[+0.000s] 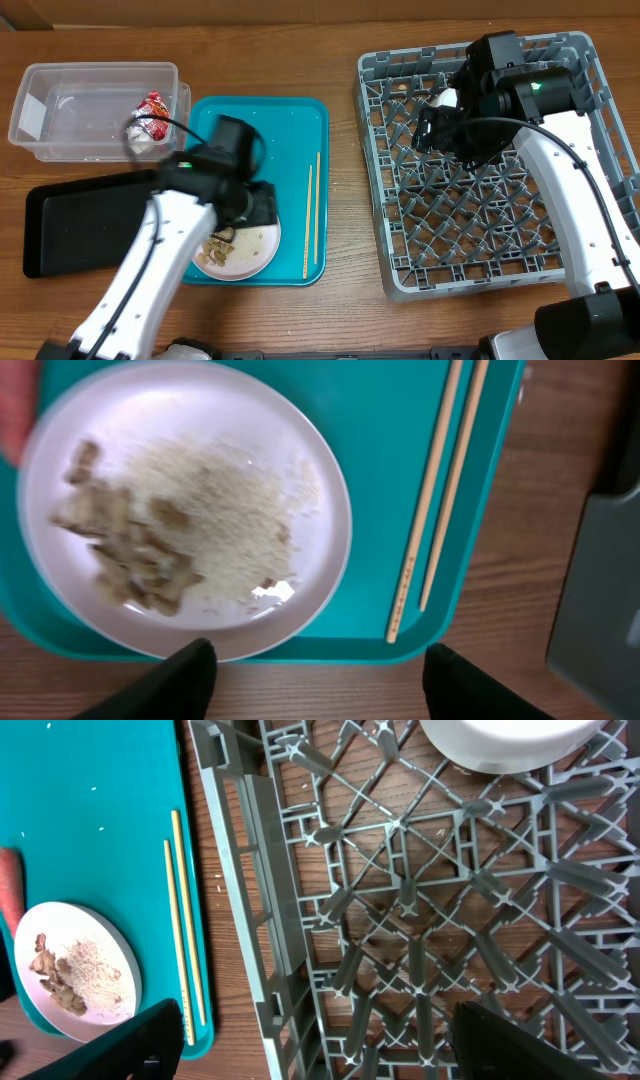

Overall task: Sort waste into correct bins and load items into the dishwasher
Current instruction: 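Grasp the rice plate rim with the left gripper and lift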

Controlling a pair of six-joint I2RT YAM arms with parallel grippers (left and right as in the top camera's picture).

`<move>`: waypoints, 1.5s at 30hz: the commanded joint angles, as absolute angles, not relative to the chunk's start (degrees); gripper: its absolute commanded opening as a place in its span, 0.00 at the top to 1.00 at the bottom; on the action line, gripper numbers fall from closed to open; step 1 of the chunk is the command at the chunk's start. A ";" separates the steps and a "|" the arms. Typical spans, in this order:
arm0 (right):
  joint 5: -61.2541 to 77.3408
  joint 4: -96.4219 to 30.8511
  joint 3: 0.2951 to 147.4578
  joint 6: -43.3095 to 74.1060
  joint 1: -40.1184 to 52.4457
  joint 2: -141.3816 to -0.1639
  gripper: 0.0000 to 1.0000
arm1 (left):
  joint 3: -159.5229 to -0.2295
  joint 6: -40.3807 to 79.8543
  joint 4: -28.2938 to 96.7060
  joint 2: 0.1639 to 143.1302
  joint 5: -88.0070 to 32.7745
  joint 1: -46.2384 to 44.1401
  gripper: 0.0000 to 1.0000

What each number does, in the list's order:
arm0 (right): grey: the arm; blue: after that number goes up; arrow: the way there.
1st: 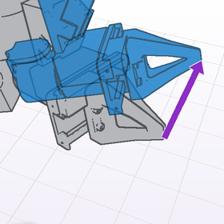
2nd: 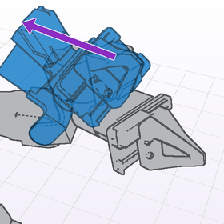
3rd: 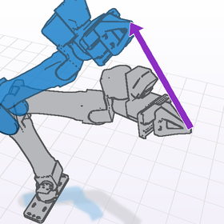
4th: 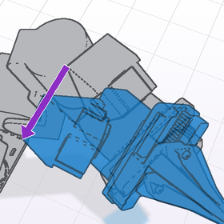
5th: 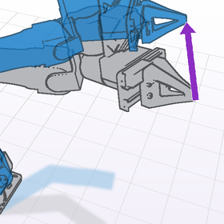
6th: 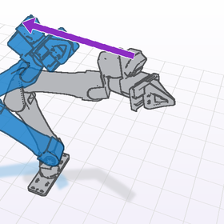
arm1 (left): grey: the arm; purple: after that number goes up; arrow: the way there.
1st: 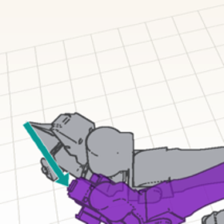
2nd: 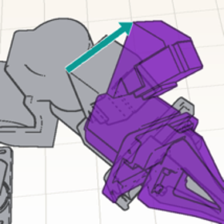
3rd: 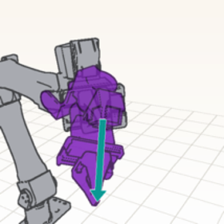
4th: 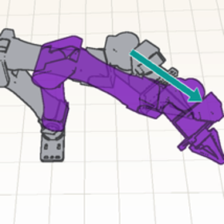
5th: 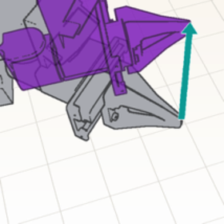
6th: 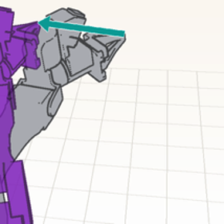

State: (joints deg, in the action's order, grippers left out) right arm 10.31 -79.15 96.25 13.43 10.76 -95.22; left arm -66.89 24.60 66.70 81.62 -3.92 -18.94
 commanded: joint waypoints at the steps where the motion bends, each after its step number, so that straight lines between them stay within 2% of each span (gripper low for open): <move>1: 10.98 -79.18 96.05 13.02 10.66 -95.26 0.12 | -64.49 27.29 65.65 86.13 -4.08 -23.16 0.35; 13: 10.98 -79.24 96.05 13.02 10.66 -95.26 0.12 | -64.23 26.81 62.33 103.09 -2.24 -26.70 0.41; 16: 10.98 -79.24 96.05 13.02 10.66 -95.26 0.11 | -64.23 26.83 61.10 105.75 -1.96 -26.70 0.46; 22: 10.98 -79.46 96.05 13.02 10.66 -95.26 0.12 | -64.23 26.81 59.66 109.12 -1.69 -26.70 0.71; 24: 10.98 -79.46 96.07 13.02 10.66 -95.26 0.12 | -64.23 26.81 59.61 109.23 -0.58 -26.70 0.84; 26: 10.98 -79.61 96.07 13.02 10.66 -95.26 0.12 | -64.23 26.81 59.66 109.23 1.52 -26.65 0.89; 31: 10.98 -79.90 96.07 13.04 10.66 -95.26 0.12 | -65.82 26.83 59.70 109.23 9.13 -26.55 0.96; 45: 10.98 -79.85 96.05 13.04 10.66 -95.26 0.12 | -78.35 27.11 68.16 109.23 15.07 -26.57 0.96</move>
